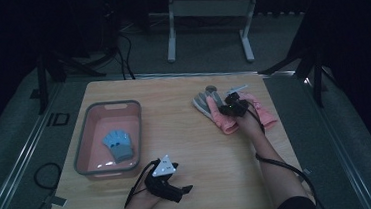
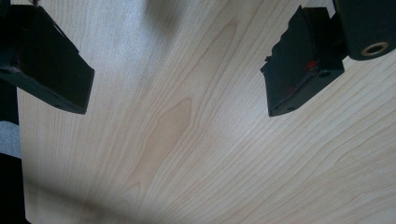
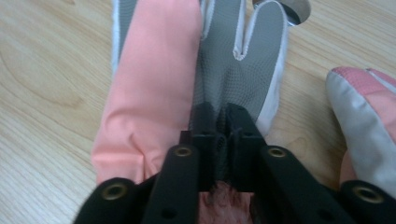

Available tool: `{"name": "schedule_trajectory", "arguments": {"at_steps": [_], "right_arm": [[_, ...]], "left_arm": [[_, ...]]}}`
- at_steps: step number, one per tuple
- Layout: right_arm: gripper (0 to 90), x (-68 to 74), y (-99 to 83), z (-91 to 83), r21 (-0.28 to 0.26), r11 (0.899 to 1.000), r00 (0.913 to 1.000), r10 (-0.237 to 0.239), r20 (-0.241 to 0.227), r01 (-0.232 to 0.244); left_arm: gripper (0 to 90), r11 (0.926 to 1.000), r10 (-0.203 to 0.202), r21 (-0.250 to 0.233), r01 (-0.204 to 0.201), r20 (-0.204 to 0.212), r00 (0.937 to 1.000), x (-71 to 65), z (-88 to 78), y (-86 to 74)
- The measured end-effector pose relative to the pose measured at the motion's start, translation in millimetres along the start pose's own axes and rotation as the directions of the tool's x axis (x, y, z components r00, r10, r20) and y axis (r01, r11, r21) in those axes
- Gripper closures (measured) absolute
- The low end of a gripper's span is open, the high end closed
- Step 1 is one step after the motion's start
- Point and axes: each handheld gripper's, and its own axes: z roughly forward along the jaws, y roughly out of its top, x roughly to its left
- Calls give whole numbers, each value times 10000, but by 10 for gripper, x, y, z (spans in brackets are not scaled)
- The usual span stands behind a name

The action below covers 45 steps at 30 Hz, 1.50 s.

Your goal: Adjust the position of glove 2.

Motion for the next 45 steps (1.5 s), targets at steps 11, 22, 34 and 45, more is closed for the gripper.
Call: {"name": "schedule_trajectory", "arguments": {"at_steps": [11,22,34,45], "right_arm": [[878,332,100,-431,-839,9689,9716,2354,247,-2326],[877,777,48,-924,-1816,9241,9339,3520,619,-3363],[877,1216,-287,-1039,-2413,8681,8895,4554,391,-4338],[874,1330,-482,-718,-1908,8513,8550,5109,890,-4888]], "left_arm": [[87,9999,166,23,-165,-124,9998,10,-6,6],[87,9993,348,123,-345,-217,9992,24,11,-10],[87,9973,711,219,-701,-508,9962,-13,32,-12],[87,9971,745,176,-736,-565,9956,-18,23,-27]]}}
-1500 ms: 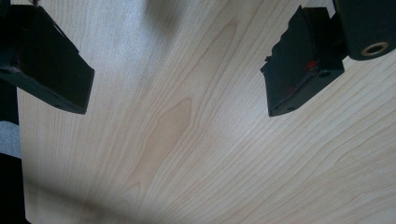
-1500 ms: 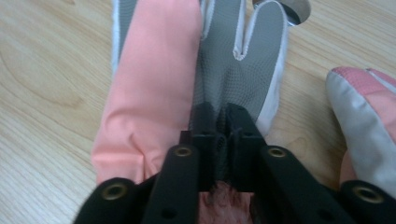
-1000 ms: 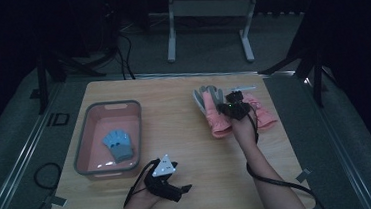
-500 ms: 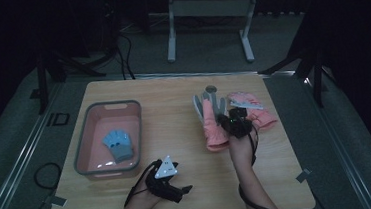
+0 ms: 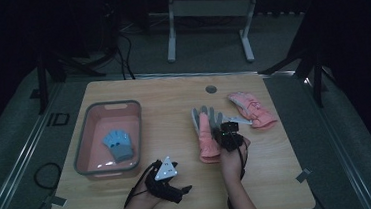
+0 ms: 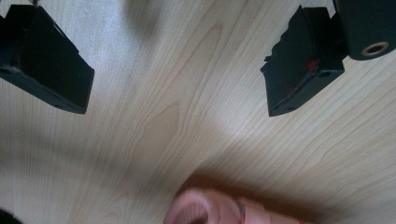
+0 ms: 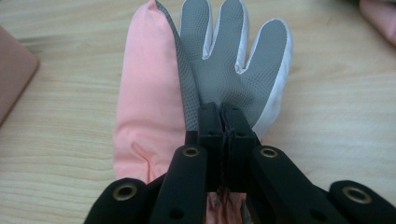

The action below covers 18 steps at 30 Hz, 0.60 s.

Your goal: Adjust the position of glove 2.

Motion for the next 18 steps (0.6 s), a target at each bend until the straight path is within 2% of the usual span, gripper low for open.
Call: {"name": "schedule_trajectory", "arguments": {"at_steps": [3,5,9,12,14,18], "right_arm": [[869,-23,-66,94,305,9995,9999,86,141,-90],[854,-34,-101,131,328,9994,9998,129,158,-134],[782,-47,-77,77,153,9994,9995,306,51,-306],[712,-47,-18,-44,-154,9999,10000,-25,-50,25],[705,-75,43,-138,-384,9992,9996,-156,-243,147],[654,-150,167,-298,-706,9945,9949,-811,-602,768]], "left_arm": [[87,10000,-7,3,7,6,10000,2,-2,-2],[87,10000,-4,-7,4,-2,10000,1,-1,-5],[87,10000,15,-3,-15,-22,10000,4,1,-9],[87,10000,-4,38,4,-10,10000,9,1,-12],[87,10000,48,82,-47,-25,10000,9,3,-13],[87,10000,19,53,-19,-7,10000,8,-3,-8]]}}
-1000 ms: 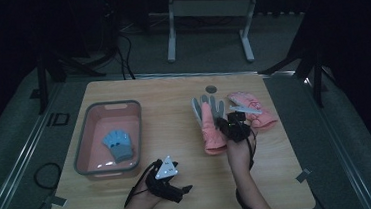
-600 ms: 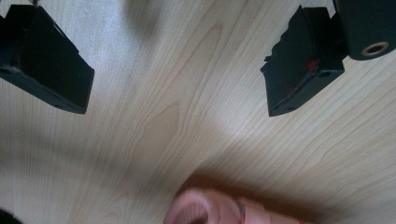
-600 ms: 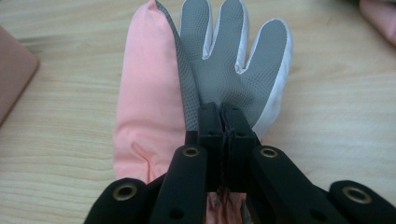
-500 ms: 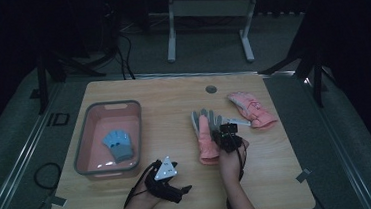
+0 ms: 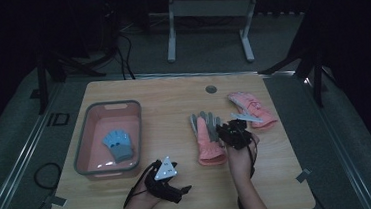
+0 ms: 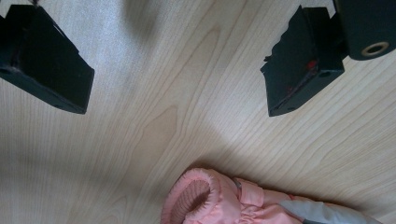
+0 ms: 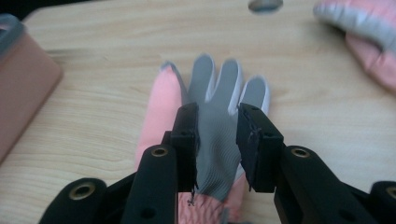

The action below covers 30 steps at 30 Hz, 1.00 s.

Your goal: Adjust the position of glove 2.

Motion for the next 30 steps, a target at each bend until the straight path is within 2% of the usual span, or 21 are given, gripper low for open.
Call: {"name": "schedule_trajectory", "arguments": {"at_steps": [2,3,4,5,7,9,10,12,13,15,16,17,18,23,25,30], "right_arm": [[634,-47,53,-60,-2,9983,9983,-585,-6,585],[625,-136,109,-104,-54,9958,9954,-918,-283,917],[625,-136,109,-104,-54,9958,9954,-918,-283,917],[623,-182,137,-118,-13,9931,9927,-1170,-296,1171],[612,-301,192,-139,-30,9872,9850,-1595,-664,1596],[614,-452,235,-148,43,9804,9776,-1959,-764,1968],[614,-536,250,-153,64,9765,9714,-2137,-1033,2155],[619,-693,266,-173,201,9697,9675,-2416,-752,2437],[619,-775,274,-185,217,9666,9641,-2527,-819,2553],[625,-935,292,-220,148,9698,9668,-2415,-838,2435],[625,-935,292,-220,148,9698,9668,-2415,-838,2435],[625,-1009,301,-237,129,9701,9669,-2403,-861,2422],[631,-1193,327,-270,5,9712,9660,-2371,-1028,2384],[640,-1374,376,-266,61,9667,9632,-2544,-872,2559],[631,-1487,440,-230,2,9652,9621,-2608,-794,2617],[597,-1636,597,-101,100,9582,9561,-2845,-703,2859]], "left_arm": [[87,10000,-13,-3,13,7,10000,1,-1,-1],[87,10000,-37,-1,37,-12,10000,-2,3,-2],[87,10000,-29,8,29,-28,10000,-2,2,-3],[87,10000,-54,25,54,-9,10000,-2,2,-3],[87,10000,-25,28,25,-40,10000,-1,1,-4],[87,10000,-66,19,66,-24,10000,3,0,-5],[87,10000,-67,6,67,-35,10000,4,-2,-5],[87,9999,-118,-27,118,-46,9999,5,-4,-7],[87,9999,-132,-40,132,-30,9999,5,-4,-10],[87,9999,-119,46,119,-51,9999,4,0,-18],[87,9999,-119,46,119,-51,9999,4,0,-18],[87,9999,-110,59,110,-100,9999,2,2,-18],[87,9999,-121,35,121,-118,9999,0,-2,-12],[87,9996,-284,-85,282,-222,9993,10,-12,-13],[87,9995,-305,-73,303,-296,9991,9,-19,-15],[87,9994,-356,-61,354,-354,9987,3,-34,-17]]}}
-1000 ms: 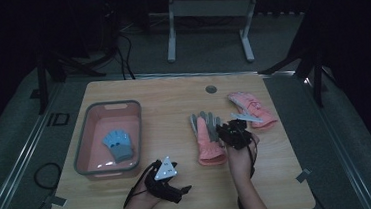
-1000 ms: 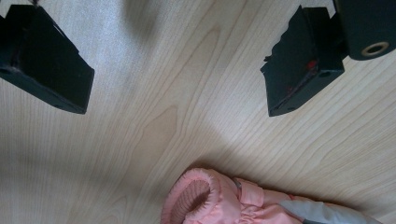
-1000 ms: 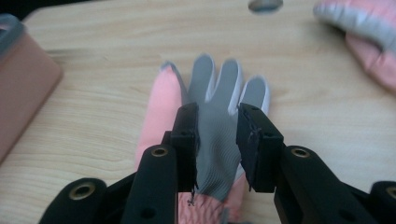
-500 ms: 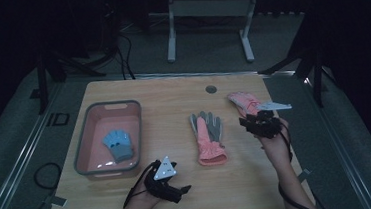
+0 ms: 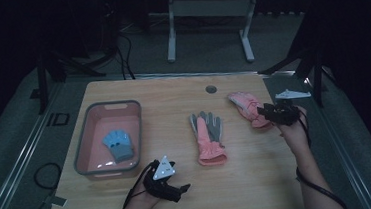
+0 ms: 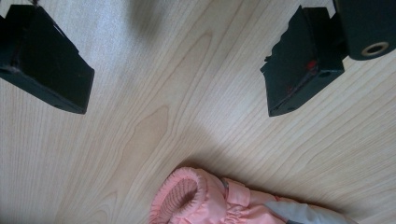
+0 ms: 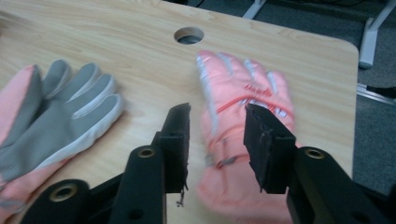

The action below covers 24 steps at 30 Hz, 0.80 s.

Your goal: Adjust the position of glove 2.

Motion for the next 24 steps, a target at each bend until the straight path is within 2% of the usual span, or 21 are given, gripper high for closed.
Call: {"name": "schedule_trajectory", "arguments": {"at_steps": [8,13,18,21,22,24], "right_arm": [[564,-144,107,309,445,9988,9990,-160,-422,179],[567,-221,108,552,1006,9944,9992,-300,-254,325],[572,-341,63,724,1476,9890,9999,-52,-150,74],[576,-369,-33,827,2080,9773,9991,-429,69,405],[577,-379,-69,853,2089,9771,9990,-437,97,407],[605,-424,-110,878,1904,9816,9999,150,-31,-141]], "left_arm": [[87,10000,-71,11,71,-76,9999,-23,-49,-32],[87,9999,-123,-46,123,-77,9999,-27,-73,-56],[87,9995,-263,-179,261,-114,9996,-9,-108,-67],[87,9992,-352,-207,350,-92,9993,-2,-107,-80],[87,9994,-318,-162,316,-118,9994,-2,-105,-81],[87,9994,-299,-149,297,-129,9995,-5,-102,-81]]}}
